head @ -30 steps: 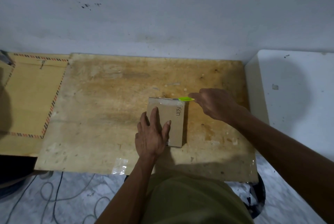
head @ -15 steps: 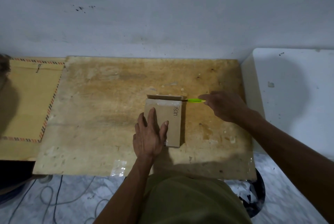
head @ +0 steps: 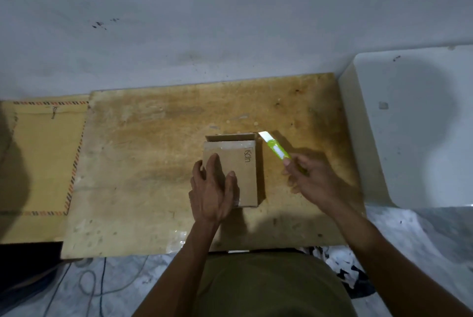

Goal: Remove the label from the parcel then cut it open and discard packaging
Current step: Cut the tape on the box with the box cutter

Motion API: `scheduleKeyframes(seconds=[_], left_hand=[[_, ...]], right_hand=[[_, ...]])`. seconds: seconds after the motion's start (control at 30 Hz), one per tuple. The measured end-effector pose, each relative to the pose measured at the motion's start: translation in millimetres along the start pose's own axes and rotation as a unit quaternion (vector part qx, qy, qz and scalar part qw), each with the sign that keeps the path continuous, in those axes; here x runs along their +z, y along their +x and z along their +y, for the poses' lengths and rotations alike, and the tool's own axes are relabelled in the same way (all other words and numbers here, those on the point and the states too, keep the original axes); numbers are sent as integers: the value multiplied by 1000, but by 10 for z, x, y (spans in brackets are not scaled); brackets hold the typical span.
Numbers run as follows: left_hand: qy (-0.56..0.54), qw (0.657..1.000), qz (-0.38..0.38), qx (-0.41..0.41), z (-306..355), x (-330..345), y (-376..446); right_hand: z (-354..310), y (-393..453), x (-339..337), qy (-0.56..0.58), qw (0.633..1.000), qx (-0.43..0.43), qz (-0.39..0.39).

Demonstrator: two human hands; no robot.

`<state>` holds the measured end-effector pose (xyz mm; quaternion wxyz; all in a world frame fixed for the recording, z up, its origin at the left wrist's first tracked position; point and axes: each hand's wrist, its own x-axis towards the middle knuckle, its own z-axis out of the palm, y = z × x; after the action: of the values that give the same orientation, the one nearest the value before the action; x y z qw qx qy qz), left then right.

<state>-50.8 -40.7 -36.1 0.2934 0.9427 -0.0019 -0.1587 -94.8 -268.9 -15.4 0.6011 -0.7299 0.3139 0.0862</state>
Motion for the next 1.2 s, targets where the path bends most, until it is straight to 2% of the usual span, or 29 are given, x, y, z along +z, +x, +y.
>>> scheduleKeyframes(seconds=[0.07, 0.17, 0.3, 0.4, 0.5, 0.73, 0.87, 0.97, 1.1, 1.2], left_hand=[[30, 999, 9, 6, 24, -85, 83], [83, 993, -4, 82, 71, -258, 342], [183, 957, -126, 185, 103, -440, 803], [208, 937, -194, 203, 86, -523, 964], [191, 941, -196, 197, 47, -582, 918], [100, 986, -85, 100, -300, -716, 540], [10, 999, -30, -18, -480, -722, 305], [-42, 996, -30, -70, -528, -626, 182], [-58, 994, -22, -92, -507, -532, 93], [-37, 994, -21, -99, -473, -533, 75]], right_hand=[[-36, -222, 230, 85, 994, 62, 17], [-23, -513, 490, 138, 984, 97, 53], [94, -779, 823, 167, 970, 149, 98], [137, -866, 1067, 209, 949, 189, 143], [135, -839, 1264, 211, 944, 165, 193], [-79, -623, 1302, 163, 952, 89, 244], [-271, -318, 1190, 127, 973, 57, 184], [-406, -126, 1126, 60, 989, 36, 131], [-481, 7, 1082, -31, 992, 4, 125], [-463, -2, 1062, -48, 990, 1, 129]])
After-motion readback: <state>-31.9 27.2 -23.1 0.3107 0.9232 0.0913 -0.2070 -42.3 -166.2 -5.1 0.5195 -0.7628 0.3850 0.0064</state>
